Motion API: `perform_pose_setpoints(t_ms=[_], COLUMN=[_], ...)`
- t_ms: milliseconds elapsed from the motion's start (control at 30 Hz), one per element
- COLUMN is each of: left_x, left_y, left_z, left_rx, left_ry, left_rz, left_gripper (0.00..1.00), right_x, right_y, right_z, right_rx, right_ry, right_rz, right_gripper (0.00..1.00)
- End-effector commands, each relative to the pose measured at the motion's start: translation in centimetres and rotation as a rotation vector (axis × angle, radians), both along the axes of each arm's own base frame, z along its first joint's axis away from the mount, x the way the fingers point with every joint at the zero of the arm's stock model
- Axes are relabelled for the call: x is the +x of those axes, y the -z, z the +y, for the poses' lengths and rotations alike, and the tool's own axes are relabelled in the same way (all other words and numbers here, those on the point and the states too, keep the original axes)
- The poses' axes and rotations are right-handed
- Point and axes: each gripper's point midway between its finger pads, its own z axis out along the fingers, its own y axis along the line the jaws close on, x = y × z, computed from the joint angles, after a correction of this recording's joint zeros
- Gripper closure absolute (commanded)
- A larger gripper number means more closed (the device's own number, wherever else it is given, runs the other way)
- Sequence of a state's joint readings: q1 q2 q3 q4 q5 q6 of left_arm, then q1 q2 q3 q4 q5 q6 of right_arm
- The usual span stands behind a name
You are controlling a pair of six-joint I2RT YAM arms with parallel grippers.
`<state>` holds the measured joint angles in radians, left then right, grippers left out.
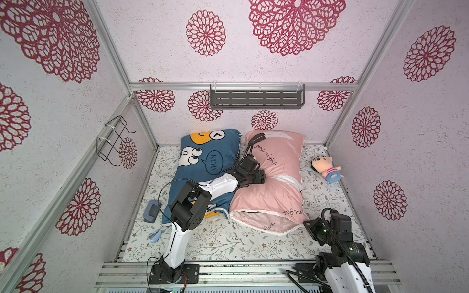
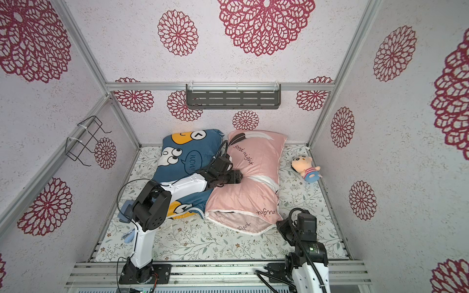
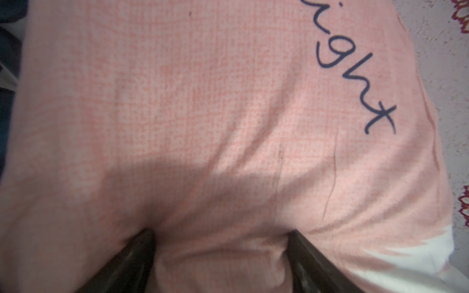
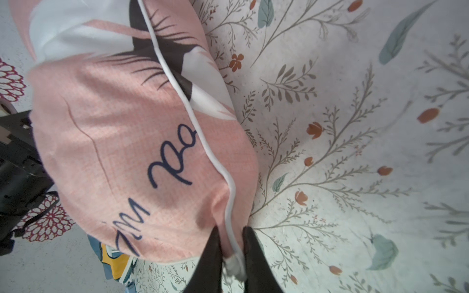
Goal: Zip up pillowcases
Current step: Pick up the pillowcase from the center of the board.
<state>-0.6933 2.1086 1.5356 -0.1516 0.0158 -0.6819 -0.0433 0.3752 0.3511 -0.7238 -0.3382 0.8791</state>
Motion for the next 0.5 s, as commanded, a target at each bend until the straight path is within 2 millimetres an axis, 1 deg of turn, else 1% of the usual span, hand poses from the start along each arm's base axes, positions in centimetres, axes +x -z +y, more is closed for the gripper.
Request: perform_pose_setpoints(t_ms=[0,67,100,133,200,267,300,400,467], left_x=[-0.2,-0.1,0.0,0.0,0.2,0.2,0.2,-0.1,-0.7], left_y=[4.1,3.5,2.9,2.2,0.0,-3.0,-5.5,-9.7,-12.5], left_z=[4.6,4.8,4.9,5.2,5.5,5.9,6.2,7.1,7.4], left_rx=[0.131,0.128,0.127,0.128,0.127,0.123,0.109,0.112,0.099], left_ry=[-0.091,-0.095,-0.096,-0.099,-0.105,-0.107,-0.111,-0.123,-0.111], left_rz=[0.098,0.092,0.082,0.071,0.030,-0.023,-0.061,-0.130,-0.162], left_gripper=[0.15,0.15,0.14,0.13,0.11,0.08,0.07,0.03,0.02], right_x=[0.3,0.1,-0.1,-0.3,-0.6,-0.6,-0.6,-0.4,-0.1], right_y=[-0.7,-1.4,-1.8,-2.2,-3.0,-3.8,-4.1,-5.0,-5.7], right_z=[0.7,0.4,0.3,0.1,-0.1,-0.1,-0.1,0.2,0.6], right_rx=[0.038,0.007,-0.009,-0.030,-0.061,-0.079,-0.082,-0.081,-0.076], right_ry=[-0.027,-0.029,-0.033,-0.043,-0.059,-0.079,-0.087,-0.115,-0.144], right_rz=[-0.027,-0.034,-0.033,-0.031,-0.020,-0.019,-0.021,-0.038,-0.051], right_gripper=[0.92,0.96,0.97,1.00,1.00,1.00,1.00,1.00,1.00])
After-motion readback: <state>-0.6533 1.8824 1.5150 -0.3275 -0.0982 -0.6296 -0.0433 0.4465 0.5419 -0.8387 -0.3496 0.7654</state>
